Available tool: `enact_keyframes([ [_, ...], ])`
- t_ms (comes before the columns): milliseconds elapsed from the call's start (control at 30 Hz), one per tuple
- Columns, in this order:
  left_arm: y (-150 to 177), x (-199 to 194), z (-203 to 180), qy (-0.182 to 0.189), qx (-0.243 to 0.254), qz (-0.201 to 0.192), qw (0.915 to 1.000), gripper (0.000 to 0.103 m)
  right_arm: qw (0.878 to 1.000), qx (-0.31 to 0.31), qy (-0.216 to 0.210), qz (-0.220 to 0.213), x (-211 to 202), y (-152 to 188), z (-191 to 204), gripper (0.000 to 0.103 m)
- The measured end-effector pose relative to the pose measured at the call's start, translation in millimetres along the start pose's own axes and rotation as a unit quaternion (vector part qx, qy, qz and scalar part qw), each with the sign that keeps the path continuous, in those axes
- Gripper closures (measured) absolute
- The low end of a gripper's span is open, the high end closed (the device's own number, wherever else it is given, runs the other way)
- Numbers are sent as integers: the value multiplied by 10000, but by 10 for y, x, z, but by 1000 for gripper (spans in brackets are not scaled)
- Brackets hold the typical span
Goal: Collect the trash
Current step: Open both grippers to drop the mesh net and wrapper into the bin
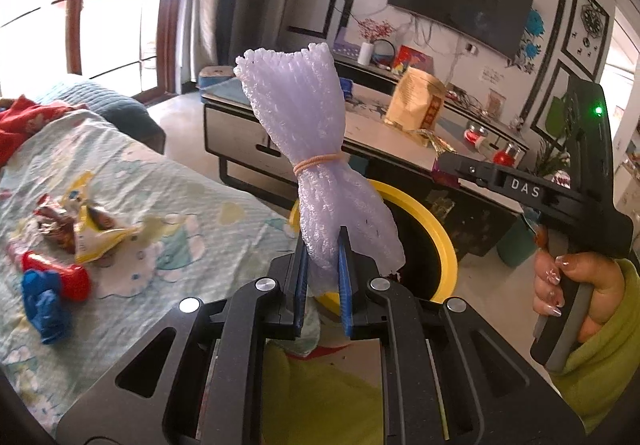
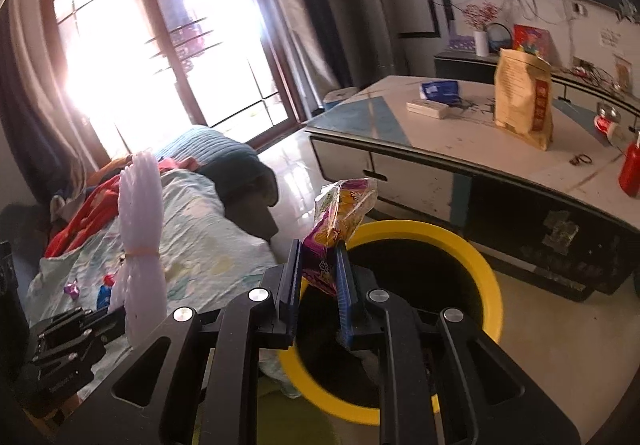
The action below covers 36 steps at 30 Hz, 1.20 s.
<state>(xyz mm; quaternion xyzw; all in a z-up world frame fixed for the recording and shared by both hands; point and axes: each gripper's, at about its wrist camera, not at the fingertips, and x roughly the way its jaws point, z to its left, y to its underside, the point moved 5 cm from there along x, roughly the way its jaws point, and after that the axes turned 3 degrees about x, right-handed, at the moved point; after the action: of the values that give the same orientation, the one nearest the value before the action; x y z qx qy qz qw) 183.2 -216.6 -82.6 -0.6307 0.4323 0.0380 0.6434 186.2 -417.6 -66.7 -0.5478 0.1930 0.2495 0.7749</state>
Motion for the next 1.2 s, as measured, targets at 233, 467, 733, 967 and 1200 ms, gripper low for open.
enact_keyframes([
  [233, 38, 344, -233, 230, 221, 308, 9990, 95, 9993, 340, 134, 57, 29, -6, -363, 87],
  [467, 139, 703, -465, 427, 499, 660, 9957, 95, 9983, 530, 147, 217, 115, 41, -581, 87],
  [733, 228, 1024, -529, 460, 562, 983, 9925, 94, 9965, 647, 135, 516, 349, 128, -714, 87],
  [967, 278, 1220, -523, 573, 499, 1181, 9901, 94, 9946, 752, 147, 701, 493, 210, -759, 85],
  [1200, 256, 1285, -525, 605, 457, 1192, 9900, 72, 9933, 843, 191, 765, 539, 244, -823, 75],
])
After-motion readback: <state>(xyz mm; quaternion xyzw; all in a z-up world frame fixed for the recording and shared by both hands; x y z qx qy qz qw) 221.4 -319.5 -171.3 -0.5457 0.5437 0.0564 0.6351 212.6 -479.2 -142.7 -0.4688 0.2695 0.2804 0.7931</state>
